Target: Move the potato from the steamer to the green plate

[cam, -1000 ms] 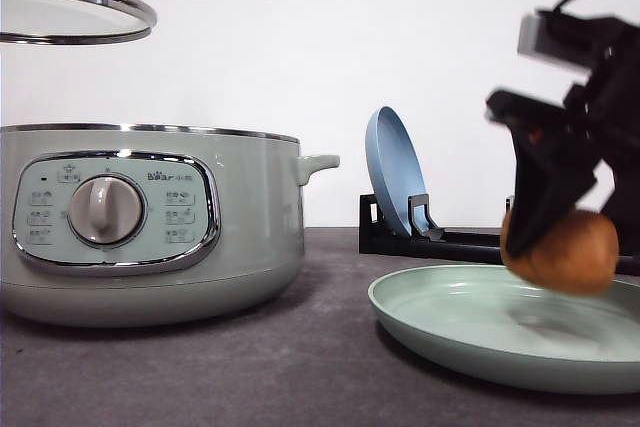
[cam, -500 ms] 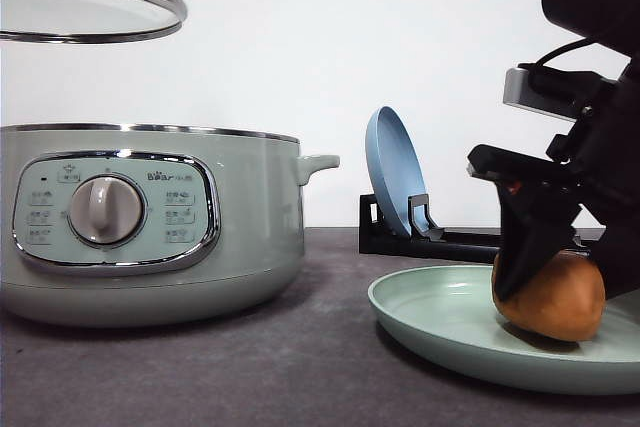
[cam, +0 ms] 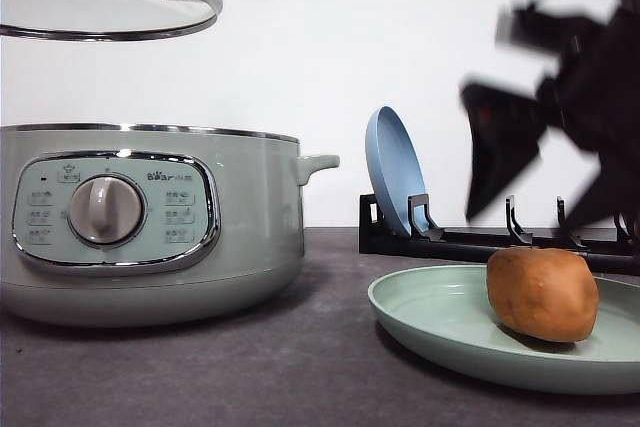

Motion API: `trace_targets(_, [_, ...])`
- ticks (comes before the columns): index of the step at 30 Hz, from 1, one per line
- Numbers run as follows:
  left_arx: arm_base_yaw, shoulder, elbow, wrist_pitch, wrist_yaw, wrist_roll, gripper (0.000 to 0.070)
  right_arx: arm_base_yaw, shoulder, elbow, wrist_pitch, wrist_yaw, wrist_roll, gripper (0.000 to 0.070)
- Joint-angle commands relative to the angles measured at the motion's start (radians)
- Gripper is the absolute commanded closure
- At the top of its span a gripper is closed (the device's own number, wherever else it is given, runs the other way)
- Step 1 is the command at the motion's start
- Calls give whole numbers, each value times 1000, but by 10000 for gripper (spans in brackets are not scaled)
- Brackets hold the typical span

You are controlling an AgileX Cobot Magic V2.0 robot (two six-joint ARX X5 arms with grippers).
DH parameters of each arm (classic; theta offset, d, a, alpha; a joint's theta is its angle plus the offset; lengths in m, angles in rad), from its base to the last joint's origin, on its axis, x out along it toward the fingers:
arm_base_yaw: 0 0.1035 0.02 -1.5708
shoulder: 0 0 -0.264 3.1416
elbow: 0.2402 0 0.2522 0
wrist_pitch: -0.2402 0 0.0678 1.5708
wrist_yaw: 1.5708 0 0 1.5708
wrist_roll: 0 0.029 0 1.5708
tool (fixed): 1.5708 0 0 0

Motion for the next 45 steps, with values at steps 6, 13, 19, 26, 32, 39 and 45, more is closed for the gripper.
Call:
trace_targets(6, [-39, 53, 40, 58, 5, 1, 700, 7, -78, 163, -101, 41, -120, 202])
trace_targets(13, [-83, 122, 40, 88, 5, 2, 700, 7, -133, 246, -127, 56, -166, 202])
trace_targets(19, [-101, 180, 40, 95, 5, 3, 700, 7, -144, 250, -143, 57, -175, 202])
trace_targets(26, [-110, 236, 40, 106, 5, 7, 700, 7, -144, 250, -146, 61, -178, 202])
trace_targets(32, [-112, 267, 40, 120, 5, 6, 700, 7, -144, 250, -146, 61, -178, 203])
trace_targets(39, [-125, 287, 40, 120, 5, 7, 700, 7, -144, 250, -146, 85, -179, 203])
trace_targets(45, [-131, 300, 40, 115, 5, 10, 700, 7, -144, 250, -146, 85, -180, 203])
